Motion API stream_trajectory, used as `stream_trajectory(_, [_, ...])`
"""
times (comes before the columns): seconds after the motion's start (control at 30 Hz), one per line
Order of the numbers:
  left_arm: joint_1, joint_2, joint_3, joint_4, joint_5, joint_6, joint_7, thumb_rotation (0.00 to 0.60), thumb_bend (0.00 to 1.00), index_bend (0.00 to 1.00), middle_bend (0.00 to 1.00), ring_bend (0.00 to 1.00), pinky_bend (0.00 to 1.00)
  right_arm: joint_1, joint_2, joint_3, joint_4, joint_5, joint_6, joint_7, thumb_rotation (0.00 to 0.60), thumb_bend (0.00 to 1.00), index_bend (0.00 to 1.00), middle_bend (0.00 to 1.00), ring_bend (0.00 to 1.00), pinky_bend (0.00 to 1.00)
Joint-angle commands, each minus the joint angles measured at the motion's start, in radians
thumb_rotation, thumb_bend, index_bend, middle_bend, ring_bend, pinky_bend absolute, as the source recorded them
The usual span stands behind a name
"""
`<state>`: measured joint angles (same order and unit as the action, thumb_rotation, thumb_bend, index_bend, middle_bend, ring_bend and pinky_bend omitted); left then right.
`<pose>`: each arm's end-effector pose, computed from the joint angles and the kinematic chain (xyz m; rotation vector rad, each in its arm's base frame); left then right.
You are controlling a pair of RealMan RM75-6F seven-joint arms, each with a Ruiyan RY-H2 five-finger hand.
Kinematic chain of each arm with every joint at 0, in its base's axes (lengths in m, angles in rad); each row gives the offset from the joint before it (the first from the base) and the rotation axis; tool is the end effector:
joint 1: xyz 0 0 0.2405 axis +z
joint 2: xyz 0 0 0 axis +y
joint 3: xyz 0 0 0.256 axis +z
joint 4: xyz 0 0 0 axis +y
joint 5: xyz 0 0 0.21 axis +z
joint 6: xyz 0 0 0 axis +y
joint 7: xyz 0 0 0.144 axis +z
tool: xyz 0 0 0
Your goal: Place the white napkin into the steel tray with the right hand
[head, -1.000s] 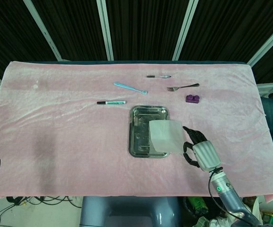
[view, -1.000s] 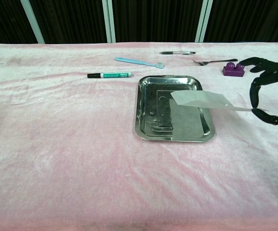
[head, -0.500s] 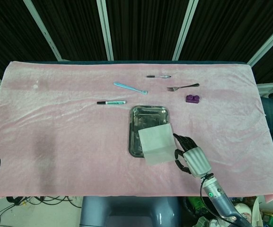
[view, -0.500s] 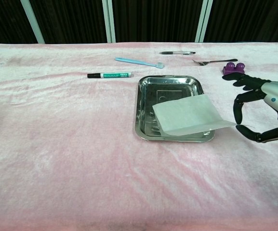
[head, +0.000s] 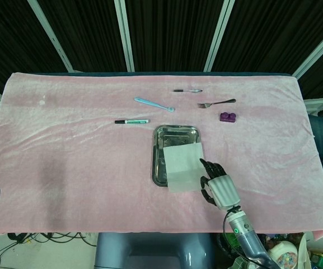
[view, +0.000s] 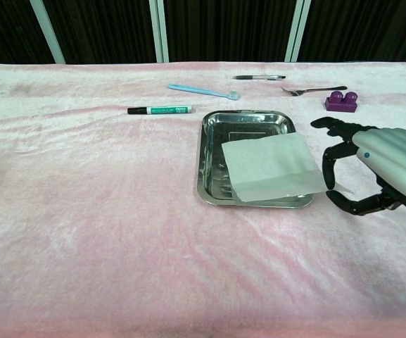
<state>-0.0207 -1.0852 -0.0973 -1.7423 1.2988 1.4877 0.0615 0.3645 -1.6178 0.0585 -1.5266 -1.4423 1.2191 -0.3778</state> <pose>-0.3215 0.1661 0.1736 -1.1521 -1.0191 -0.8122 -0.2017 -0.2364 -0.0229 1.7597 -0.9240 0.9727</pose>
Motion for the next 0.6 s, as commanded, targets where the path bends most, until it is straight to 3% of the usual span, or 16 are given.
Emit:
stream_trajectory(0.03, [0.0,0.001,0.0,0.0,0.0,0.0,-0.001,0.6,0.4,0.15,0.05,0.0,0.0,-0.005,-0.018,0.014,-0.032,0.045,-0.014,-0.044,0.6,0.44,0.79,0.05,0.13,0.15])
stream_trajectory(0.6, [-0.001,-0.001,0.0,-0.001,-0.001,-0.002,0.003,0.6,0.4,0.15,0.05,0.0,0.0,0.031,-0.049,0.046,-0.061,0.12,-0.045,-0.107,0.6,0.44,0.79,0.05,0.13,0.15])
